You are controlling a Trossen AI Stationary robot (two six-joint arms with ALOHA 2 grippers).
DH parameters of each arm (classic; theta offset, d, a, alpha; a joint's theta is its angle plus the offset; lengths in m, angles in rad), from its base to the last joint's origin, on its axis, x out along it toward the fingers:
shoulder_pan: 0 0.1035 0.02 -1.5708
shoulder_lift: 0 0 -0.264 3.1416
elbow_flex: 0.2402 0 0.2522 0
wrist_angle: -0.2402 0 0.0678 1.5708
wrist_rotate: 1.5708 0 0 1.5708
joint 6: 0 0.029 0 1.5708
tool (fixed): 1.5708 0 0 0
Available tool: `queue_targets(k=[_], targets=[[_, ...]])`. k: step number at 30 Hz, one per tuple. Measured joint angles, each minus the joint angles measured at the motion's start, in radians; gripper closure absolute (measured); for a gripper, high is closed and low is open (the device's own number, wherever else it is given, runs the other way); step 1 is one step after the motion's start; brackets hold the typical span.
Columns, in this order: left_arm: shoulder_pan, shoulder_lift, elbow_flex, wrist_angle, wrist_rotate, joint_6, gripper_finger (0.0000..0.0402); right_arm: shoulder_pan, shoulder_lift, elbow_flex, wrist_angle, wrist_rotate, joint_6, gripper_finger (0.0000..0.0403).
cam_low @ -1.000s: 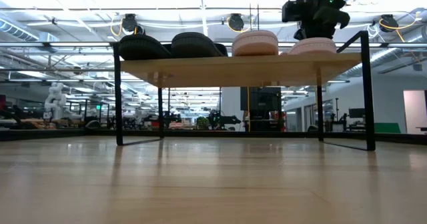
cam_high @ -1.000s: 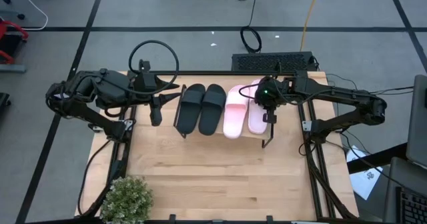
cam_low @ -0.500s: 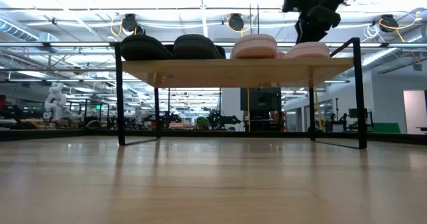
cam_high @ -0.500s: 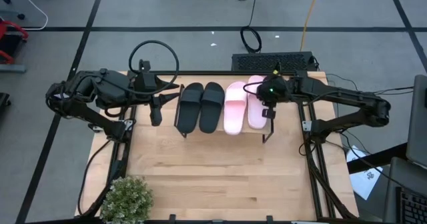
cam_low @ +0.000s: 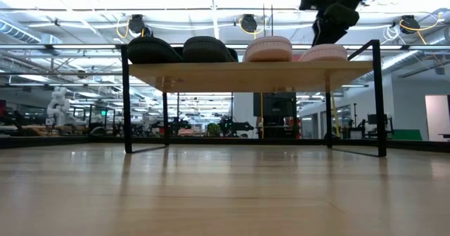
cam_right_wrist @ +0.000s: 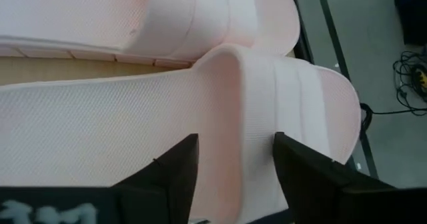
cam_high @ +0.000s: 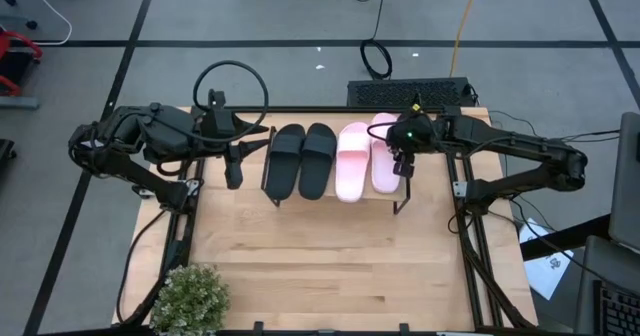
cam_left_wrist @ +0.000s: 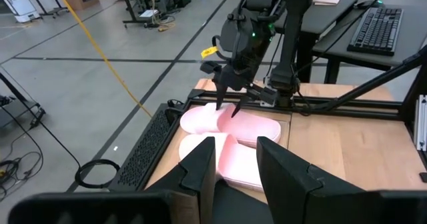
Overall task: Pick and place slides into the shelf
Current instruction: Adjust the right pink slide on the shelf, then return to Home Position
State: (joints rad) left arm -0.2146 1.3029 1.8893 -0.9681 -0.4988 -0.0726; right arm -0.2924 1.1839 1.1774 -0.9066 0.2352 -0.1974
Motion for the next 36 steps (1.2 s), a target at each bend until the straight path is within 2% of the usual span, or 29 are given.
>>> queue_targets(k=[3, 6, 10, 16, 20, 25, 29, 32, 36], targets=[[0.0, 0.0, 0.0, 0.0, 0.0, 0.016, 0.0289, 0.0, -0.018, 0.001, 0.0, 0.012, -0.001, 0.021], [0.0, 0.0, 0.0, 0.0, -0.005, 0.024, 0.0289, 0.0, -0.049, 0.001, 0.002, 0.071, -0.001, 0.0203], [0.0, -0.001, 0.0, 0.0, -0.056, 0.057, 0.0289, 0.0, -0.104, 0.001, 0.026, 0.103, 0.0, 0.0197], [0.0, -0.028, 0.0, 0.0, -0.082, 0.071, 0.0289, 0.038, -0.211, 0.002, 0.11, 0.104, 0.038, 0.0197], [-0.01, -0.049, 0.0, -0.032, -0.08, 0.036, 0.0289, 0.091, -0.294, 0.002, 0.21, 0.089, 0.137, 0.0198], [-0.035, -0.093, 0.0, -0.222, -0.073, -0.026, 0.0289, 0.152, -0.402, 0.003, 0.272, -0.087, 0.257, 0.0198], [-0.086, -0.17, -0.003, -0.403, 0.005, -0.234, 0.0289, 0.187, -0.495, 0.003, 0.165, -0.266, 0.313, 0.0197], [-0.183, -0.246, -0.05, -0.406, -0.013, -0.36, 0.0289, 0.22, -0.572, -0.024, 0.11, -0.437, 0.342, 0.0198], [-0.352, -0.362, -0.209, -0.298, -0.12, -0.394, 0.0289, 0.257, -0.718, -0.175, 0.18, -0.696, 0.346, 0.0197]])
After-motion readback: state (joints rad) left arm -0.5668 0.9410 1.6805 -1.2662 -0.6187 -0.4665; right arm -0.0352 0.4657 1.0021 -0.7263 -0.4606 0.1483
